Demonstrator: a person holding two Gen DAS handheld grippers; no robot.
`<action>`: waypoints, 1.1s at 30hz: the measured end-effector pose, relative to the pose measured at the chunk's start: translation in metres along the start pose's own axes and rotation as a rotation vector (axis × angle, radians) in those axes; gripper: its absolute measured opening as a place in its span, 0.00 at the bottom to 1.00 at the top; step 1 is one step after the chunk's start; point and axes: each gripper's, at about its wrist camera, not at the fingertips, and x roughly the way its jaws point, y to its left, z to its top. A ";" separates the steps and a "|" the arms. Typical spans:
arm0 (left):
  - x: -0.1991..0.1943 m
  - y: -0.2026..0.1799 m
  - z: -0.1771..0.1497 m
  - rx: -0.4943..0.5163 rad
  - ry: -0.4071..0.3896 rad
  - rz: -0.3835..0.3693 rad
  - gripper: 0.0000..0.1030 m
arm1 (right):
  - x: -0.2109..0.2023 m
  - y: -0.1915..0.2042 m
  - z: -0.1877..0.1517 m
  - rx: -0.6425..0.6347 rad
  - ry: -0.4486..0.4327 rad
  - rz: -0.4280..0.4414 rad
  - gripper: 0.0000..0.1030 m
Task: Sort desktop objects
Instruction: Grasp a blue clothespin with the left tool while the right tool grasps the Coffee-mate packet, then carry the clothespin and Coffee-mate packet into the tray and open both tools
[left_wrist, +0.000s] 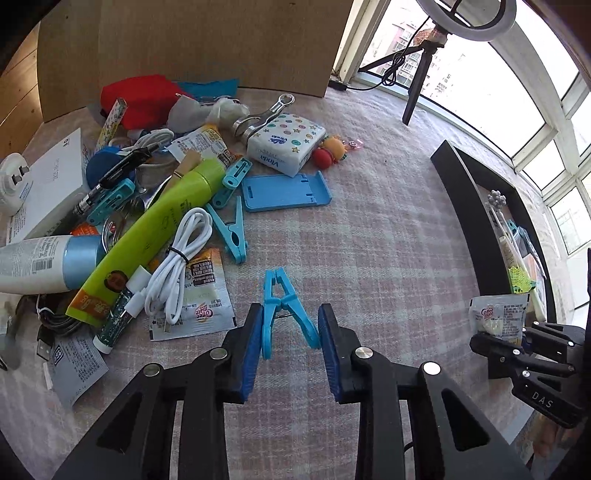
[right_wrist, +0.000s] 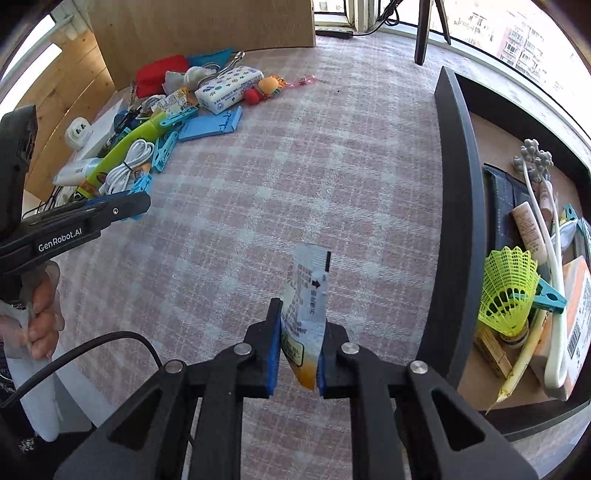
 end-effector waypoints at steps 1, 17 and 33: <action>-0.003 -0.005 0.003 0.007 -0.006 -0.009 0.27 | -0.006 -0.006 0.003 0.014 -0.013 0.004 0.14; -0.014 -0.193 0.024 0.319 -0.011 -0.249 0.27 | -0.081 -0.137 -0.004 0.348 -0.189 -0.153 0.14; -0.023 -0.286 0.013 0.518 -0.053 -0.287 0.72 | -0.123 -0.216 -0.031 0.533 -0.266 -0.270 0.60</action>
